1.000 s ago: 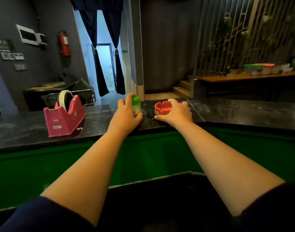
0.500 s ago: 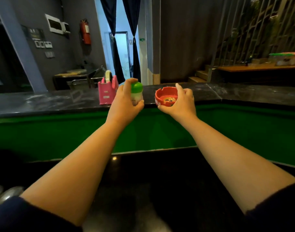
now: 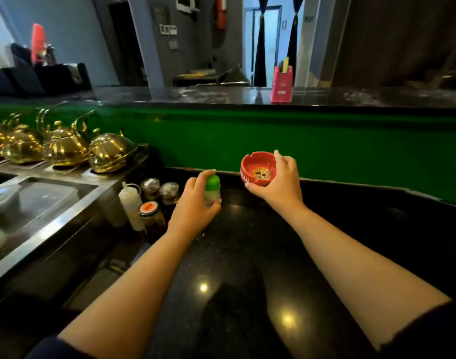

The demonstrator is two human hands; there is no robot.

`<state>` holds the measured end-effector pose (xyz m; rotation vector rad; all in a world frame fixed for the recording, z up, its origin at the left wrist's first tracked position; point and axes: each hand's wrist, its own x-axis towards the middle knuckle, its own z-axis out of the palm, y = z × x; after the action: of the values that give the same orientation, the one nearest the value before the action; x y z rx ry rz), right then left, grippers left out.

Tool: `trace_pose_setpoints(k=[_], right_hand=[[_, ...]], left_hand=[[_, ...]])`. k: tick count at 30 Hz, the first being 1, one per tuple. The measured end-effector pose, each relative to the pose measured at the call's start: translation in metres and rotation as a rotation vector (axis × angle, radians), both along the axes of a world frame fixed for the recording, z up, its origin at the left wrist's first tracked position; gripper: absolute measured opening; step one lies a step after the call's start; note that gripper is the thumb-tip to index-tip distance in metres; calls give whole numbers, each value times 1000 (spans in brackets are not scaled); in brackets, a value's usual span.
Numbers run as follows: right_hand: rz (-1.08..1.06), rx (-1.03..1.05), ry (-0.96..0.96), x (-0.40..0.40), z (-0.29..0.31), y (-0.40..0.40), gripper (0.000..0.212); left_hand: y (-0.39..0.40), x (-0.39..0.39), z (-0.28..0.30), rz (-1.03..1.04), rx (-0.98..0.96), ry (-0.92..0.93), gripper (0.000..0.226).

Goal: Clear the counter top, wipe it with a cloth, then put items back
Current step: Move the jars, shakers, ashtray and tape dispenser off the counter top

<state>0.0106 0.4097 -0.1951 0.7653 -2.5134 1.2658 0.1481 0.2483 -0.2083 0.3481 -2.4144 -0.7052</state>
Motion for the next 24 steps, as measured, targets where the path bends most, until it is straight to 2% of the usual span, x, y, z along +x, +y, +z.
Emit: trace_pose_setpoints(k=[5,11,24], right_hand=[[99,30,-62,34,-43,-43,110],[192,69,-79,25,-77,-93,111],[253,99,-154,-53,-145,-194,105]], left_hand=[[-24,50,-44,91,71,-79,69],[-57,65,-71,208,133,-71,69],[-107,10,-86,286,191,-39,67]])
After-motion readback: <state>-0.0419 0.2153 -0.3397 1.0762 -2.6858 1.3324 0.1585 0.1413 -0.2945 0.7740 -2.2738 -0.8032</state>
